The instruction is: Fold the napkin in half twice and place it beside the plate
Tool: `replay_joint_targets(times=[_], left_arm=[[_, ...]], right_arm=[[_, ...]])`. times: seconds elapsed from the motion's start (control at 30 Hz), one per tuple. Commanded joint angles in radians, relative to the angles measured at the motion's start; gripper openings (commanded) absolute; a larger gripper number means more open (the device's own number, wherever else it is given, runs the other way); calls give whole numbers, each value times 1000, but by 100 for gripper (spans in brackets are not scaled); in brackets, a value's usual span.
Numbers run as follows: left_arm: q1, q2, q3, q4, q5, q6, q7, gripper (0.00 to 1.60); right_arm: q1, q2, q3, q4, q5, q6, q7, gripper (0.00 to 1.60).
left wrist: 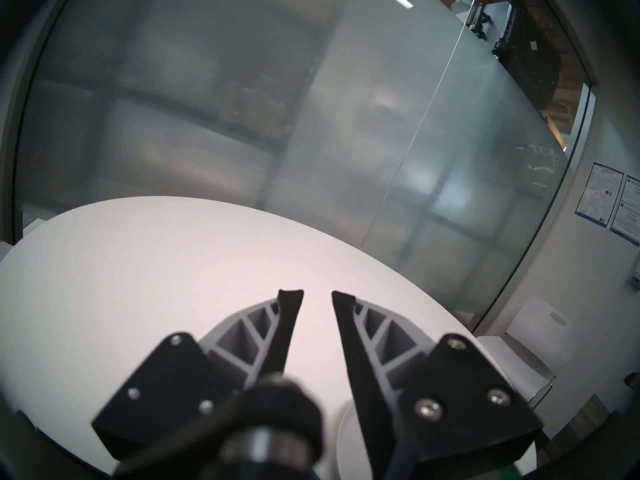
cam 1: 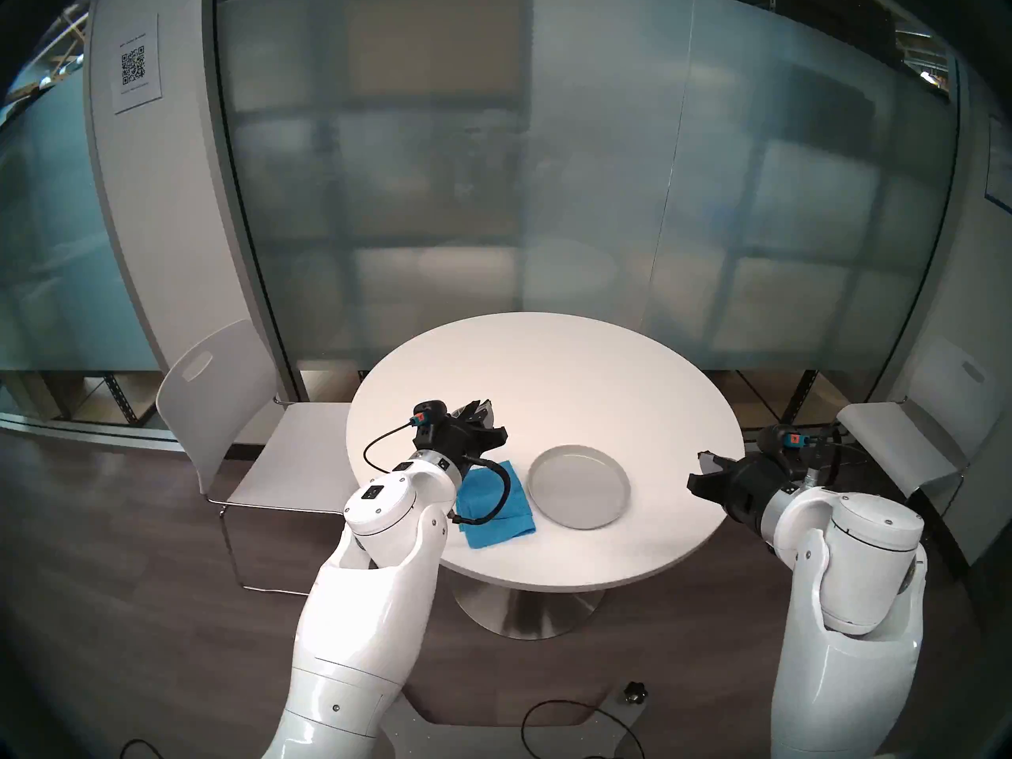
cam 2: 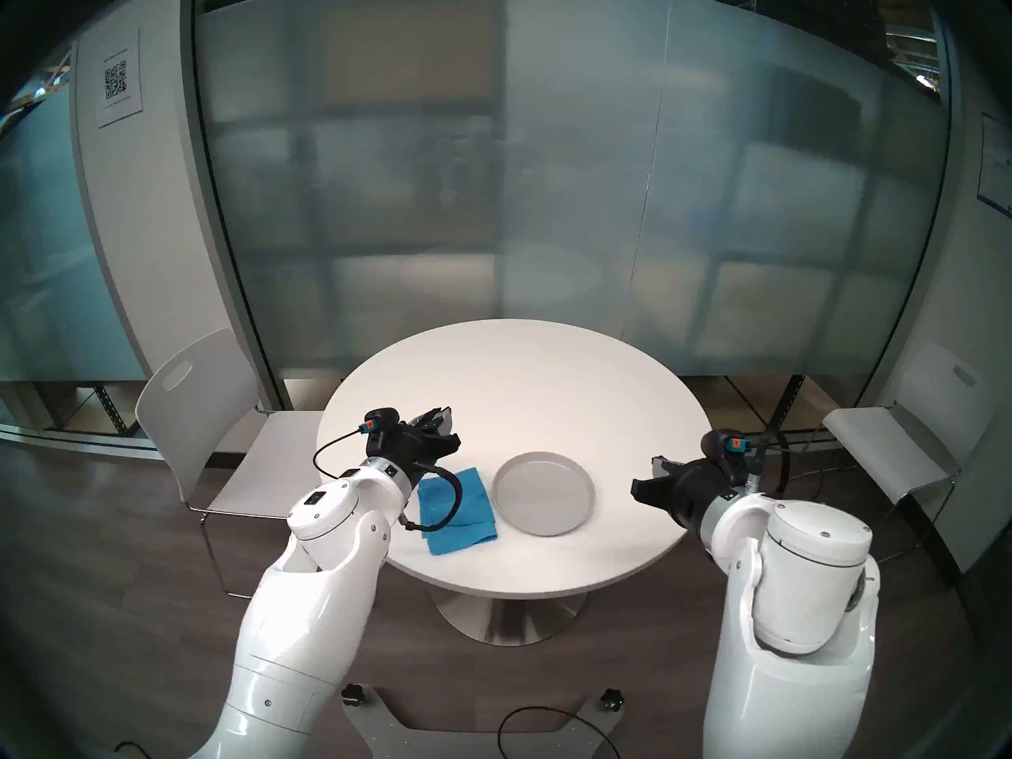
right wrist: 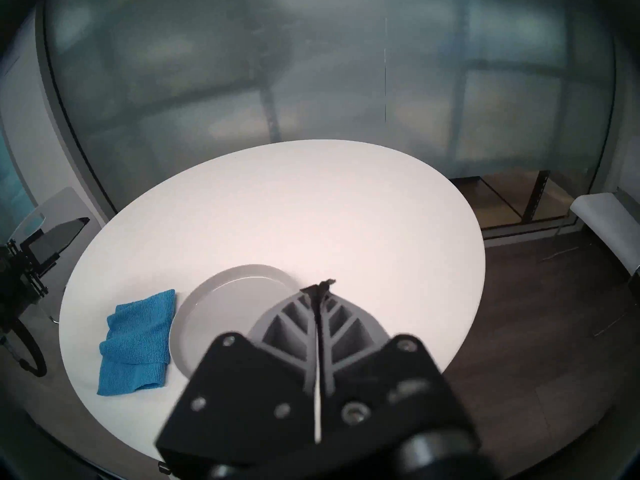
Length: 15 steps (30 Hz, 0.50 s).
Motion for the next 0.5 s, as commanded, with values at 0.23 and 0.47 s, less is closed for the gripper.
replay_joint_targets(times=[0.23, 0.47], left_arm=[[-7, 7, 25, 6, 57, -88, 4, 97], [-7, 6, 26, 12, 57, -97, 1, 101]], right_arm=[[-84, -36, 6, 74, 163, -215, -122, 43], [-76, -28, -30, 129, 154, -326, -123, 43]])
